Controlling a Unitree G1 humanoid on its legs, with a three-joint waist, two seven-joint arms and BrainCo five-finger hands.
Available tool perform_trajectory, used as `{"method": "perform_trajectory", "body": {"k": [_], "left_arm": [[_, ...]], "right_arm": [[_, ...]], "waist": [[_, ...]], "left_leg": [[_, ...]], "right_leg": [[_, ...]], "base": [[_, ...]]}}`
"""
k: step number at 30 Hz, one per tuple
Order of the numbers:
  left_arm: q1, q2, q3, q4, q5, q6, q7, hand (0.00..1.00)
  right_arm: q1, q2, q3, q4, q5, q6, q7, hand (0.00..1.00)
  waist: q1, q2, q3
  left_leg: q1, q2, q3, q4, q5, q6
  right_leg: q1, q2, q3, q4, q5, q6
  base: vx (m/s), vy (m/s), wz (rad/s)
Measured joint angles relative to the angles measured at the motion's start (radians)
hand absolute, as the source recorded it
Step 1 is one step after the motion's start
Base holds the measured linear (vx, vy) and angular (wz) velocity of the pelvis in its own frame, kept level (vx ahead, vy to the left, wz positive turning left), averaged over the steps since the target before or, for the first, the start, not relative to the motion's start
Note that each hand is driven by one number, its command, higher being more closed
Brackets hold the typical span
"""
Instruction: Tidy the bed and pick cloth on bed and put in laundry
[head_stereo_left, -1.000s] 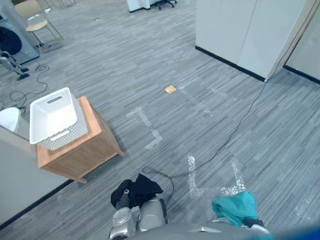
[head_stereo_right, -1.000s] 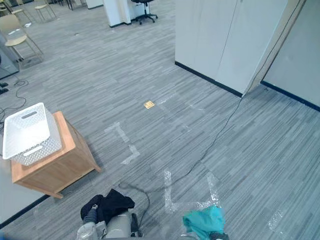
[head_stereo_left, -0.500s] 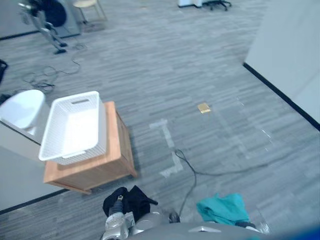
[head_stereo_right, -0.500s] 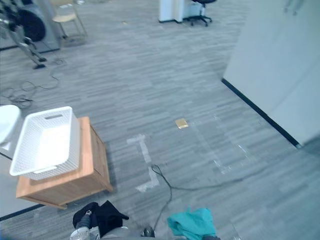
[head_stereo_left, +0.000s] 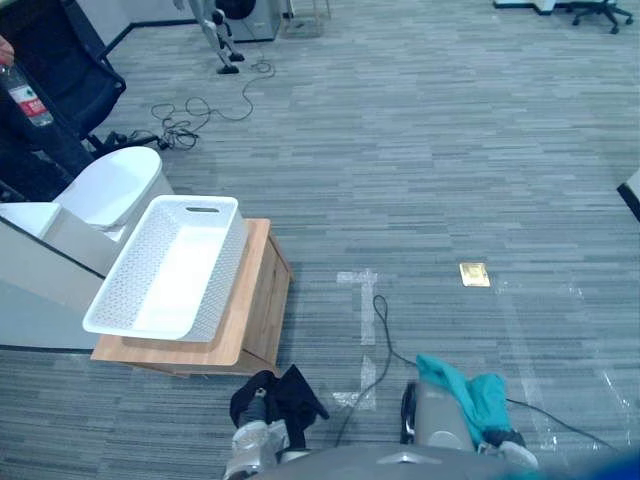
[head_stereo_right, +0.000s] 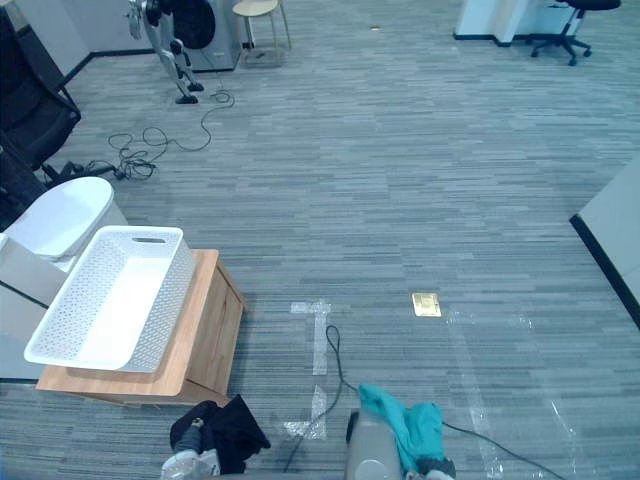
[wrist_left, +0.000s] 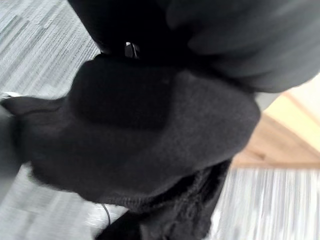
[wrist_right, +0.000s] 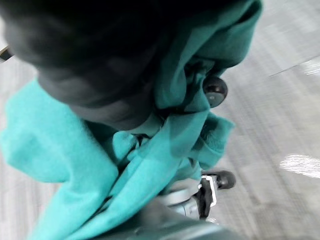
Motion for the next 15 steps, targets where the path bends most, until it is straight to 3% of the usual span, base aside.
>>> {"method": "perform_trajectory", "body": {"k": [1, 2, 4, 5, 7, 9, 11, 12, 13, 14, 15], "left_arm": [[-0.003, -0.001, 0.015, 0.003, -0.005, 0.004, 0.001, 1.00], [-0.005, -0.002, 0.043, -0.005, -0.009, 0.003, 0.001, 1.00], [-0.001, 0.001, 0.078, -0.028, -0.033, 0.014, 0.009, 1.00], [0.009, 0.002, 0.096, -0.037, -0.062, 0.018, 0.028, 1.00], [0.025, 0.001, 0.102, -0.037, -0.090, 0.016, 0.047, 1.00], [0.036, 0.004, 0.097, -0.034, -0.109, 0.008, 0.053, 1.00], [0.040, 0.006, 0.084, -0.024, -0.128, 0.006, 0.066, 1.00], [0.041, 0.015, 0.079, -0.026, -0.129, 0.000, 0.067, 1.00], [0.044, 0.027, 0.060, -0.024, -0.127, -0.003, 0.066, 1.00], [0.045, 0.026, 0.049, -0.021, -0.126, -0.003, 0.066, 1.00], [0.050, 0.031, 0.016, 0.002, -0.125, -0.004, 0.063, 1.00]], "right_arm": [[-0.001, -0.002, 0.001, -0.002, 0.000, 0.002, 0.002, 1.00], [-0.001, -0.006, 0.002, -0.003, -0.001, 0.004, 0.003, 1.00], [-0.004, -0.024, 0.046, -0.005, -0.002, 0.012, 0.001, 1.00], [-0.003, -0.036, 0.079, -0.002, -0.002, 0.012, -0.001, 1.00], [-0.003, -0.036, 0.081, 0.003, -0.010, 0.013, -0.006, 1.00], [-0.020, -0.040, 0.081, 0.028, -0.018, 0.013, -0.011, 1.00], [-0.038, -0.044, 0.081, 0.061, -0.020, 0.015, -0.014, 1.00], [-0.049, -0.042, 0.078, 0.078, -0.021, 0.019, -0.014, 1.00], [-0.052, -0.043, 0.076, 0.079, -0.021, 0.019, -0.013, 1.00], [-0.050, -0.048, 0.075, 0.080, -0.021, 0.019, -0.013, 1.00], [-0.049, -0.056, 0.066, 0.088, -0.021, 0.020, -0.012, 1.00]], "waist": [[0.000, 0.014, -0.010], [0.003, 0.027, -0.006], [0.011, 0.030, 0.018], [0.033, 0.028, 0.031], [0.051, 0.018, 0.033], [0.068, 0.011, 0.031], [0.079, 0.003, 0.035], [0.084, -0.009, 0.036], [0.080, -0.007, 0.035], [0.076, 0.003, 0.031], [0.075, 0.007, 0.021]], "left_leg": [[-0.093, 0.035, -0.012, 0.189, 0.035, -0.017], [-0.184, 0.059, -0.029, 0.383, 0.128, -0.017], [-0.358, 0.106, -0.045, 0.735, 0.302, -0.051], [-0.448, 0.121, -0.008, 0.931, 0.290, -0.050], [-0.526, 0.118, 0.048, 1.003, 0.234, -0.040], [-0.611, 0.102, 0.117, 0.938, 0.169, -0.038], [-0.648, 0.084, 0.201, 0.750, 0.096, -0.027], [-0.643, 0.052, 0.279, 0.540, 0.078, -0.017], [-0.622, 0.009, 0.381, 0.284, 0.131, 0.026], [-0.610, -0.007, 0.456, 0.169, 0.205, 0.065], [-0.579, -0.030, 0.634, 0.056, 0.231, 0.241]], "right_leg": [[0.036, 0.029, -0.020, -0.022, -0.025, -0.006], [0.088, 0.050, -0.042, -0.054, -0.041, -0.022], [0.194, 0.093, -0.061, -0.125, -0.059, -0.043], [0.283, 0.113, -0.057, -0.181, -0.067, -0.057], [0.375, 0.119, -0.048, -0.260, -0.073, -0.057], [0.456, 0.116, -0.040, -0.347, -0.063, -0.047], [0.531, 0.103, -0.065, -0.407, -0.047, -0.039], [0.584, 0.093, -0.091, -0.442, -0.054, -0.025], [0.625, 0.095, -0.119, -0.455, -0.069, 0.000], [0.638, 0.106, -0.134, -0.457, -0.079, 0.017], [0.665, 0.124, -0.158, -0.457, -0.095, 0.043]], "base": [[0.54, -0.203, 0.33], [0.48, -0.222, 0.31], [0.45, -0.188, 0.07], [0.40, -0.156, -0.18], [0.34, -0.078, -0.26], [0.42, -0.003, -0.16], [0.19, 0.063, 0.10], [-0.09, 0.125, 0.53], [-0.02, 0.159, 0.75], [0.21, 0.264, 1.17], [0.42, 0.333, 1.64]]}}
